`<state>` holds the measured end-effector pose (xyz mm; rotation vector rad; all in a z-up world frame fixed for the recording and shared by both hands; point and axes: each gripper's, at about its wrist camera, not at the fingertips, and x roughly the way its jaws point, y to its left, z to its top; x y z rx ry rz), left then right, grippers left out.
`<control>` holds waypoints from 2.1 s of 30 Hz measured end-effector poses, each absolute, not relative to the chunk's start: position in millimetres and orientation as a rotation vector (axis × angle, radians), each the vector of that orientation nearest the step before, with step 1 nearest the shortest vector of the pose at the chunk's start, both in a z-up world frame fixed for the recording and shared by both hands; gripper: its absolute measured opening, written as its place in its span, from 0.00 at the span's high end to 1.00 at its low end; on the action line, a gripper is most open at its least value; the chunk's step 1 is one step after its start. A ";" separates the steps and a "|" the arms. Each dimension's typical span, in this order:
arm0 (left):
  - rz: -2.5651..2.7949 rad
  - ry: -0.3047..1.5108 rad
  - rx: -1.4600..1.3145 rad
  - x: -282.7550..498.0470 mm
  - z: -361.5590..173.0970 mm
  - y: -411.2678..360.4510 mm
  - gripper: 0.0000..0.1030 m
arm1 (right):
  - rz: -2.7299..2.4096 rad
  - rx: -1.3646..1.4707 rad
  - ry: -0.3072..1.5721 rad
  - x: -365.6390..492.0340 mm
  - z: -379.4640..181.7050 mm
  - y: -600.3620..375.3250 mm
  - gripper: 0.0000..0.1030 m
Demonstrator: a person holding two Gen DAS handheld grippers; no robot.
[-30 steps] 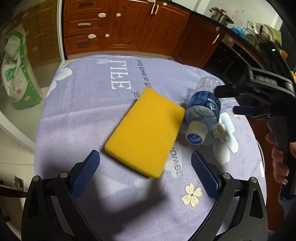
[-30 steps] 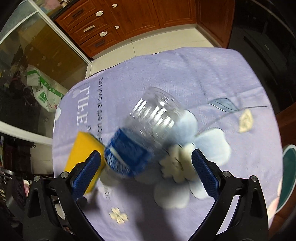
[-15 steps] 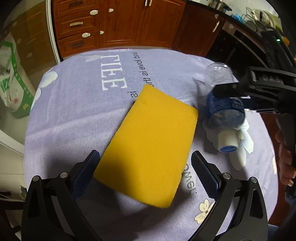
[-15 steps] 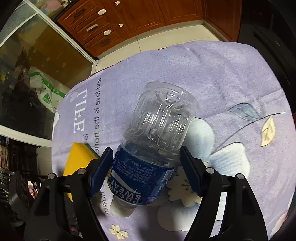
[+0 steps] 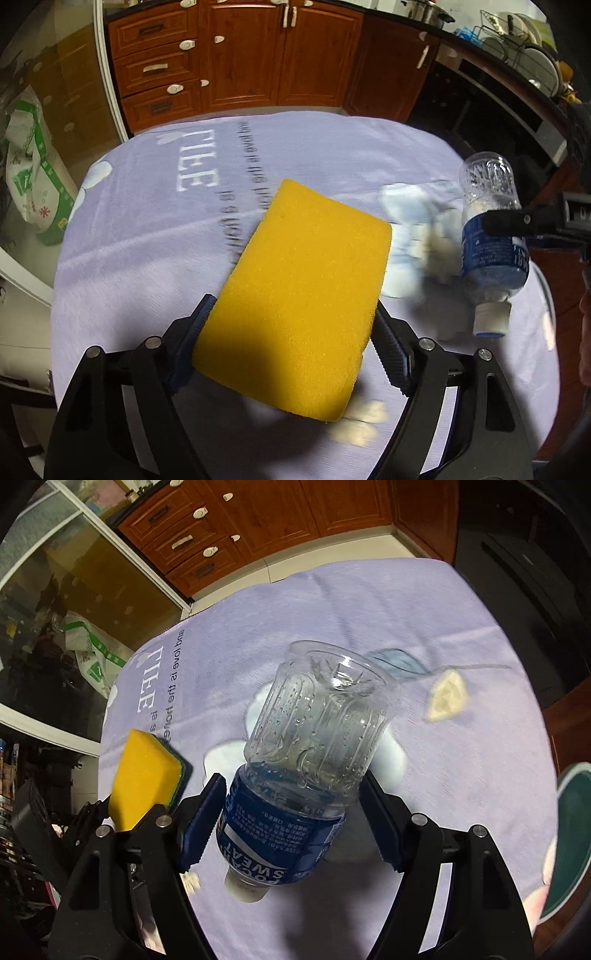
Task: Collect trash
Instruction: 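Carry the bottle and sponge over the teal bin, then open the right gripper to drop the bottle while the left drops the sponge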
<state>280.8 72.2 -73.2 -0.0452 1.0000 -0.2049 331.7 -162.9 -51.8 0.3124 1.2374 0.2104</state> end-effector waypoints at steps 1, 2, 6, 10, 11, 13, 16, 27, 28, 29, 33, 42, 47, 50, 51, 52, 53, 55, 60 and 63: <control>-0.217 0.995 -0.054 274.0 -67.2 63.3 0.22 | 0.213 0.317 1.231 324.4 -48.4 -170.8 0.32; -0.232 0.985 -0.055 267.2 -60.6 53.9 0.22 | 0.216 0.322 1.226 318.7 -45.9 -176.5 0.32; -0.284 0.963 -0.037 243.8 -37.7 12.2 0.22 | 0.232 0.359 1.195 287.3 -34.2 -208.6 0.32; -0.331 0.963 -0.014 224.8 -24.1 -30.6 0.21 | 0.230 0.395 1.163 257.2 -24.7 -244.6 0.32; -0.341 0.963 -0.006 219.9 -21.9 -40.7 0.21 | 0.229 0.402 1.157 252.7 -23.0 -252.3 0.32; -0.363 0.967 0.006 213.4 -17.2 -61.9 0.21 | 0.223 0.419 1.135 237.7 -17.3 -274.4 0.32; -0.391 0.970 0.028 204.9 -11.9 -91.5 0.21 | 0.205 0.440 1.100 220.7 -10.6 -306.2 0.32; -0.546 0.967 0.102 174.7 -2.9 -214.3 0.21 | 0.028 0.551 0.976 152.5 -6.7 -452.8 0.32; -0.555 0.968 0.107 173.9 -4.0 -221.2 0.21 | 0.012 0.554 0.971 146.3 -8.7 -462.6 0.32; -0.565 0.972 0.113 173.0 -4.9 -231.9 0.21 | 0.000 0.558 0.969 141.7 -10.4 -471.3 0.32; -0.591 0.985 0.123 174.2 -8.7 -261.4 0.21 | -0.040 0.563 0.974 129.2 -20.5 -501.2 0.32; -0.604 1.023 0.148 179.4 -24.7 -302.6 0.21 | -0.079 0.537 1.017 125.8 -47.3 -528.3 0.32; -0.597 1.036 0.150 184.6 -29.7 -306.7 0.21 | -0.075 0.540 1.047 131.8 -64.1 -529.5 0.32; -0.594 1.040 0.149 187.2 -33.1 -309.1 0.21 | -0.070 0.543 1.062 133.7 -72.0 -531.8 0.31; -0.594 1.042 0.152 187.3 -34.1 -309.9 0.21 | -0.068 0.545 1.067 136.6 -73.5 -531.4 0.31; -0.594 1.043 0.154 187.5 -34.9 -310.5 0.21 | -0.066 0.548 1.071 138.5 -74.9 -531.6 0.31; -0.595 1.046 0.158 187.8 -36.3 -311.1 0.21 | -0.064 0.553 1.073 139.6 -76.5 -531.8 0.31; -0.597 1.048 0.164 187.4 -37.8 -312.2 0.21 | -0.063 0.563 1.074 141.4 -78.8 -534.0 0.31; -0.607 1.054 0.169 188.5 -41.9 -316.3 0.21 | -0.076 0.576 1.075 142.3 -81.3 -535.0 0.29; -0.614 1.056 0.176 189.1 -44.2 -320.7 0.21 | -0.088 0.573 1.075 139.9 -80.8 -535.8 0.23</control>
